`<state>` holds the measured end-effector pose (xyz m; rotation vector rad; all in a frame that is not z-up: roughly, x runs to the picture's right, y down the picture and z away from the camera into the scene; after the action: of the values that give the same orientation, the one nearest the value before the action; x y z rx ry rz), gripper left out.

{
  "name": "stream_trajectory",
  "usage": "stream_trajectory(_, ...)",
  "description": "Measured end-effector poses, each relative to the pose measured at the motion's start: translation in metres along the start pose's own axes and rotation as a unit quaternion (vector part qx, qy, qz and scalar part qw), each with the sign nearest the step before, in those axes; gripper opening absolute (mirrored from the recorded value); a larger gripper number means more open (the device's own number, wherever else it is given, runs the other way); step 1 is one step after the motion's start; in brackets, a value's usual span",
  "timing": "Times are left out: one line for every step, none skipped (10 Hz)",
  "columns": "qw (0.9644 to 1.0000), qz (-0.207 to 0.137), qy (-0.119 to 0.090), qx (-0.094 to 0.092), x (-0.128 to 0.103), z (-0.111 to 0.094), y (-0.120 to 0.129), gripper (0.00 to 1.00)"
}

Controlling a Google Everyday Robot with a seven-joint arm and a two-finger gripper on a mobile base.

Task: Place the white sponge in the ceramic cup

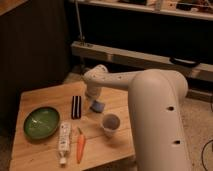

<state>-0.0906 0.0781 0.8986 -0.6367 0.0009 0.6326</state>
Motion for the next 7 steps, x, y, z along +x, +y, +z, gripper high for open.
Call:
stream_trajectory(1.0000, 0.000, 0.002, 0.000, 0.002, 0.003, -0.003, 0.65)
stream_trajectory(1.0000, 0.001, 0.003, 0.000, 0.004, 0.005, -0.006, 0.65)
stream_trajectory(1.0000, 0.001, 0.004, 0.000, 0.005, 0.006, -0.008, 0.65)
stream_trajectory(1.0000, 0.002, 0.005, -0.003, 0.005, 0.007, -0.011, 0.65)
stream_trajectory(0.9999, 0.002, 0.007, -0.008, 0.006, 0.011, -0.014, 0.65)
stream_trajectory(0.9999, 0.002, 0.009, -0.013, 0.006, 0.014, -0.015, 0.65)
stream_trajectory(0.9998, 0.002, 0.012, -0.017, 0.005, 0.018, -0.014, 0.65)
